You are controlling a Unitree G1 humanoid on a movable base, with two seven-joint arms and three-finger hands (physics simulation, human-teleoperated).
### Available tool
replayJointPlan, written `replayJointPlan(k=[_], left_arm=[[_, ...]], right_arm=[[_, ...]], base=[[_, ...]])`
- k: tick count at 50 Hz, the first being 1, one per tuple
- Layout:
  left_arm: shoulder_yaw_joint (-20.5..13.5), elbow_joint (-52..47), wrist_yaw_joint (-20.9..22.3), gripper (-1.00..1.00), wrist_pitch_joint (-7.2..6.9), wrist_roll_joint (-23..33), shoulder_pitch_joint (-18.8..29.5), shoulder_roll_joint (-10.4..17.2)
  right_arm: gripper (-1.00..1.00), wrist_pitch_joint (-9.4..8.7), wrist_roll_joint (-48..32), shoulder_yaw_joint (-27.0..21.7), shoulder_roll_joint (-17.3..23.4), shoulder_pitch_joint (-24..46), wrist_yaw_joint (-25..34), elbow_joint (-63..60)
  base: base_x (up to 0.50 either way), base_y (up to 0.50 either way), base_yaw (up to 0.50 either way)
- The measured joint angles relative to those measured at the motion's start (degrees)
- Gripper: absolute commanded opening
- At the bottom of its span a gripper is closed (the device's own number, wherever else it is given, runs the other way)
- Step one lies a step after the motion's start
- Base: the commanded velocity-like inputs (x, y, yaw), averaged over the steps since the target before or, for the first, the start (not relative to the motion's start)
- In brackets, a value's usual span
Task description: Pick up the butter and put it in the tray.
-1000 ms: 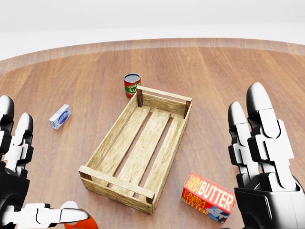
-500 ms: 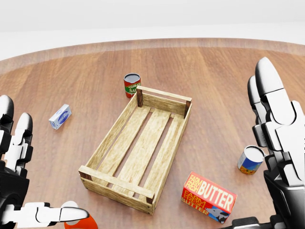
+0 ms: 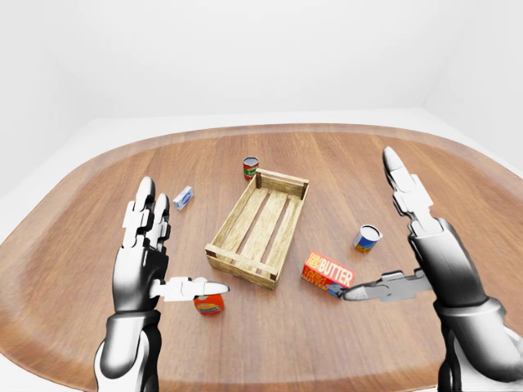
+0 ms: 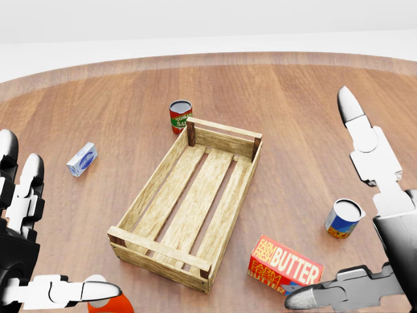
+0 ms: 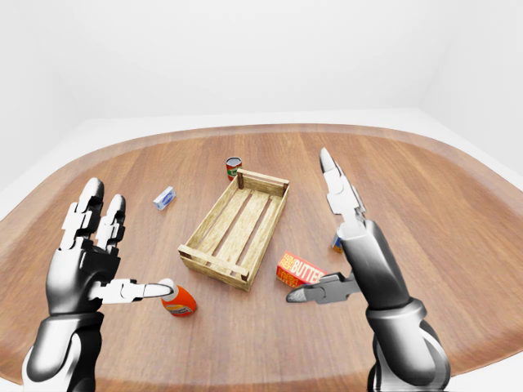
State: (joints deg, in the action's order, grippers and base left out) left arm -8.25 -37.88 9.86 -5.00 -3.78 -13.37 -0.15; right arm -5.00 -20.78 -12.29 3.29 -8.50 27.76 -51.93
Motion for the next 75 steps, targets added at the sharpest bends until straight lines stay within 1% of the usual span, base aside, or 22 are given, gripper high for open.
replayJointPlan(k=[20, 32, 49, 65, 75], left_arm=[[-0.22, 0.73, -0.43, 1.0, 0.0, -0.07, 0.51, 0.14], [-0.37, 0.82, -0.49, 1.0, 0.0, -0.11, 0.63, 0.18], [-0.38, 0.73, -0.53, 1.0, 0.0, -0.1, 0.65, 0.18], [-0.34, 0.86, -0.56, 1.0, 0.0, -0.12, 0.73, 0.2], [-0.22, 0.92, -0.59, 1.0, 0.0, -0.07, 0.71, 0.19]], right_arm=[[1.0, 0.0, -7.23, 0.0, 3.36, 4.8, -0.42, 15.63], [1.0, 0.0, -9.28, -1.04, 5.0, 6.36, 0.45, 22.36], [1.0, 0.0, -8.39, -2.08, 6.89, 8.65, 0.01, 32.95], [1.0, 0.0, -5.72, -1.04, 9.64, 13.5, -3.44, 48.05], [1.0, 0.0, -4.67, 0.1, 10.55, 15.52, -5.33, 55.32]], base=[[0.0, 0.0, 0.0], [0.0, 0.0, 0.0], [0.0, 0.0, 0.0], [0.0, 0.0, 0.0], [0.0, 0.0, 0.0]])
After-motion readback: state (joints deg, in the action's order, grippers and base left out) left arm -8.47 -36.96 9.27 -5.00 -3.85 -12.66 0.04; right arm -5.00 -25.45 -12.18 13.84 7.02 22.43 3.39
